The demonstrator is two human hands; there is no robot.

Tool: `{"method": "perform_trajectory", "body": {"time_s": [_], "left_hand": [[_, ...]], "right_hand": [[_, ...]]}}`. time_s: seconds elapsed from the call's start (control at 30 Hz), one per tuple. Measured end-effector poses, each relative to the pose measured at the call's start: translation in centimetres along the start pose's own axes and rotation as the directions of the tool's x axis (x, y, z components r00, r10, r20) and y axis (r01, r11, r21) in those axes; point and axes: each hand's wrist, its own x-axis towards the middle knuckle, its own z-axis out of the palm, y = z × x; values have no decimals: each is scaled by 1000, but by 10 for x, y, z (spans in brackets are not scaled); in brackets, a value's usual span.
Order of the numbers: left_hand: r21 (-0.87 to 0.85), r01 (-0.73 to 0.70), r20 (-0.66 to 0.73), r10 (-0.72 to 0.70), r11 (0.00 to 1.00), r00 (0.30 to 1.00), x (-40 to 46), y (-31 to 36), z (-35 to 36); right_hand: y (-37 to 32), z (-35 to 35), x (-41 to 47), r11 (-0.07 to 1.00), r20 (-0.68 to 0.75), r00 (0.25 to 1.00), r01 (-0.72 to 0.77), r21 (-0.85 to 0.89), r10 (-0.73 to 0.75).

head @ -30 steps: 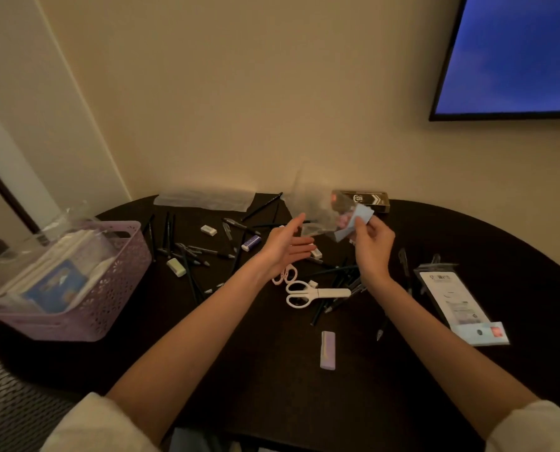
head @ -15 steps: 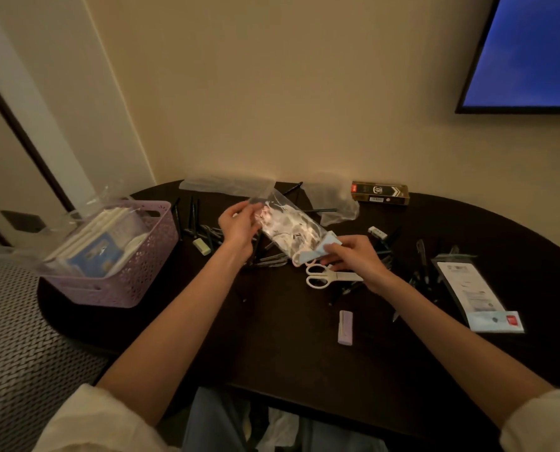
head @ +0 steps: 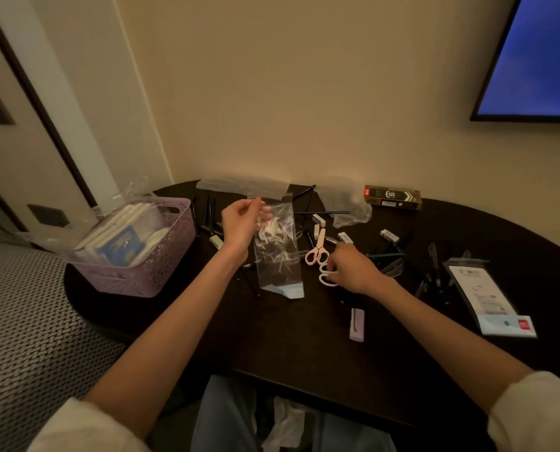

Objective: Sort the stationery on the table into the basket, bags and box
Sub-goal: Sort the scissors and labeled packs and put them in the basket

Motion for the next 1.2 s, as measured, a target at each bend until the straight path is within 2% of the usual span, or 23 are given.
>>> {"method": "perform_trajectory", "body": {"time_s": [0.1, 0.2, 0.3, 0.37, 0.43, 0.5, 0.6, 0.73, 0.9, 1.03, 1.2], "left_hand": [[-16, -15, 12, 15, 1000, 1000, -4, 6, -3], [-38, -26, 20, 27, 999, 999, -6, 11, -4], [-34, -33, 46, 34, 999, 998, -8, 14, -4], [-24, -48, 58, 50, 999, 997, -8, 15, -4], [-9, -53, 50, 54, 999, 997, -9, 14, -3], [23, -55, 31, 54, 998, 998, -10, 14, -2], [50, -71, 23, 70, 996, 997, -14, 16, 2], [36, -74, 24, 73, 997, 997, -20, 19, 6], [-5, -122, 42, 122, 993, 992, -28, 26, 8], [-57, -134, 80, 139, 989, 987, -30, 26, 8], [-42, -103, 61, 105, 994, 993, -31, 23, 11]], "right_hand": [[-4, -15, 1, 998, -23, 998, -56, 6, 56], [-10, -46, 1, 984, -290, 952, -51, 173, 100], [-24, -83, -4, 897, -531, 829, 86, 433, 177], [-35, -102, -6, 759, -604, 751, 222, 612, 267], [-46, -115, -7, 537, -598, 710, 361, 762, 372], [-58, -122, -6, 354, -585, 674, 466, 811, 451], [-75, -123, 2, 238, -568, 647, 529, 815, 509], [-85, -112, 13, 196, -539, 618, 535, 822, 572], [-88, -104, 22, 196, -530, 577, 540, 818, 622], [-87, -102, 23, 249, -550, 551, 527, 812, 628], [-88, -99, 22, 311, -566, 575, 485, 818, 591]]}}
